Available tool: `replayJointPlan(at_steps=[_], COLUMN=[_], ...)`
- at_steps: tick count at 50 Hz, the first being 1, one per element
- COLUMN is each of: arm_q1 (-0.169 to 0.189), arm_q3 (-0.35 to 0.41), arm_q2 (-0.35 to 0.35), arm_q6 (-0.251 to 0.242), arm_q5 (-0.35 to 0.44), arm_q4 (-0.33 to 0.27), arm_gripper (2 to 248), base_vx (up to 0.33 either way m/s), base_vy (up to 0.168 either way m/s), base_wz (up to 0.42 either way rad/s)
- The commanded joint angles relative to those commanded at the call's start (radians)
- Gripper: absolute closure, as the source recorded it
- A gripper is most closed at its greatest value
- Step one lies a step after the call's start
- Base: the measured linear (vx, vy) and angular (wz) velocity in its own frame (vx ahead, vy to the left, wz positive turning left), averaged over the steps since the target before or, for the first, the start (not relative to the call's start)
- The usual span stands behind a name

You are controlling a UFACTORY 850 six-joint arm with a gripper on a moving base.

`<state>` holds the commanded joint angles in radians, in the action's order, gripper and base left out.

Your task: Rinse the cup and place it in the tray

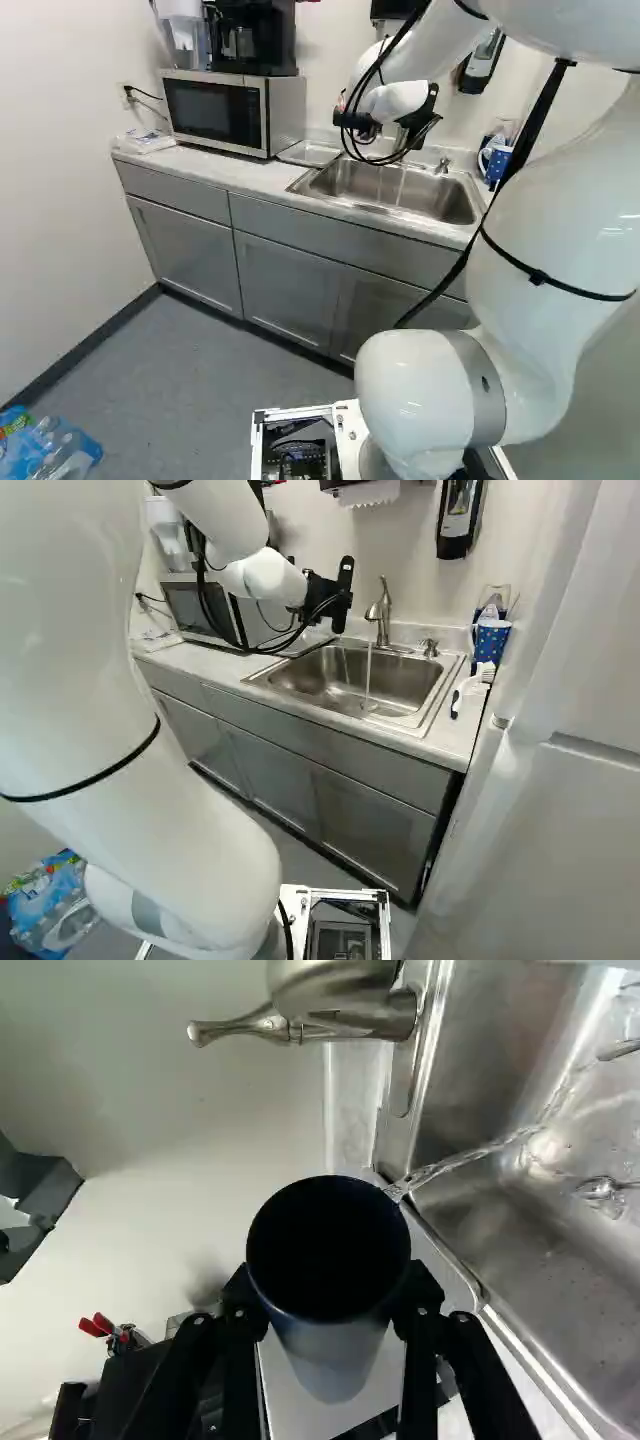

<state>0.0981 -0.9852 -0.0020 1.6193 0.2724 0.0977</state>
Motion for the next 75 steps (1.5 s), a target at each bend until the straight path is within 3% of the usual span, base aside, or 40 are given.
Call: replayJointPlan(at_steps=[38, 45, 57, 63, 75], arm_q1=[0.000, 0.000, 0.000, 0.000, 0.000], arm_q3=[0.000, 0.000, 0.000, 0.000, 0.000], arm_q2=[0.000, 0.000, 0.000, 0.000, 0.000], arm_q6=[0.000, 0.040, 0.040, 0.008, -0.108], arm_q5=[0.000, 0.000, 0.000, 0.000, 0.000], arm_q4=[0.000, 0.000, 0.000, 0.000, 0.000], arm_gripper=[124, 124, 124, 124, 124], base_vx=[0.000, 0.000, 0.000, 0.000, 0.000], base_vy=[0.000, 0.000, 0.000, 0.000, 0.000], base_wz=[0.000, 0.000, 0.000, 0.000, 0.000])
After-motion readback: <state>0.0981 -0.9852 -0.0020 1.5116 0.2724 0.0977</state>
